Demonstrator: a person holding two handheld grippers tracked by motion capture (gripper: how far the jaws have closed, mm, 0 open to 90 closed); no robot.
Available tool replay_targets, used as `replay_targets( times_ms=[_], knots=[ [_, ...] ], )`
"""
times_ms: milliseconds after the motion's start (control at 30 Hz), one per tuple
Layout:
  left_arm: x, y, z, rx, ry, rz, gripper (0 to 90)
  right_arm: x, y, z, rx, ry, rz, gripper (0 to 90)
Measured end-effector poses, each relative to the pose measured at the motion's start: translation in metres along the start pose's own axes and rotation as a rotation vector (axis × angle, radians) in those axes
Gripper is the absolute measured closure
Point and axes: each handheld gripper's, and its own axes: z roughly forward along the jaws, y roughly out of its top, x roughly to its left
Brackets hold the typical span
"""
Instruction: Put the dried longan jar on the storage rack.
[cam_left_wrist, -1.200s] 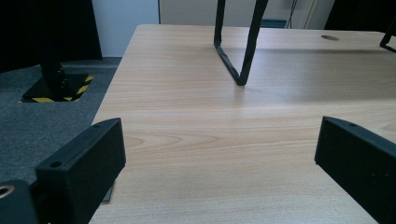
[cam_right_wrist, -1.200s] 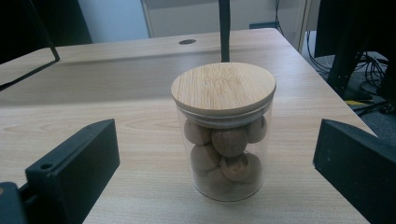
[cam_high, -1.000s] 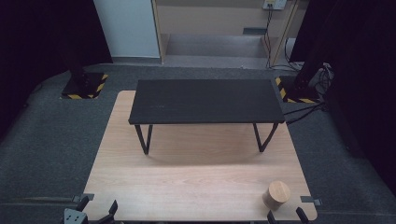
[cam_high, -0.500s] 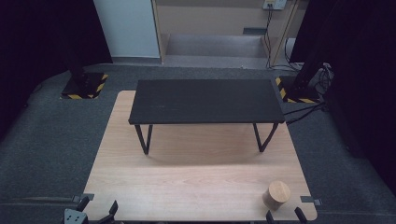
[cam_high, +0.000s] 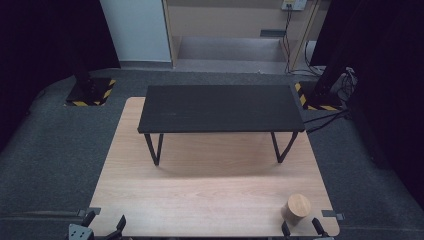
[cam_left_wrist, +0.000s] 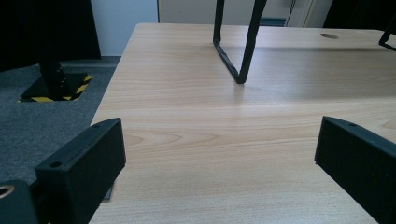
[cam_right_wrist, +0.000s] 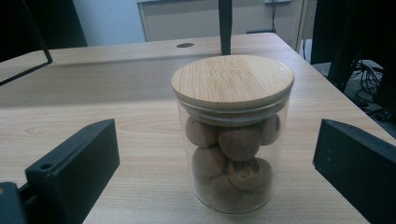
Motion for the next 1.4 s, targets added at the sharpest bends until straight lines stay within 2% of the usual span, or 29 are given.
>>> replay_targets(
  times_ms=[433, 733, 833, 1100, 1300, 1400],
  knots=[
    [0.000, 0.000, 0.001, 0.001, -0.001, -0.001, 0.5, 0.001, 0.000, 0.022, -0.001, -0.007, 0.001, 0.6],
    [0.001, 0.000, 0.002, 0.005, 0.002, -0.001, 0.6, 0.005, -0.001, 0.036, 0.015, -0.071, -0.002, 1.2],
    [0.001, 0.000, 0.002, 0.007, 0.002, -0.001, 0.6, 0.005, -0.001, 0.038, 0.016, -0.077, -0.004, 2.1],
    [0.002, 0.000, 0.003, 0.009, 0.001, -0.001, 0.6, 0.007, -0.001, 0.041, 0.021, -0.088, -0.015, 9.3],
    [0.003, 0.000, 0.002, 0.009, 0.001, -0.005, 0.6, 0.008, 0.001, 0.042, 0.029, -0.090, -0.021, 20.1],
    [0.004, 0.000, 0.002, 0.010, 0.004, -0.004, 0.6, 0.011, 0.002, 0.042, 0.031, -0.096, -0.040, 25.0]
  ],
)
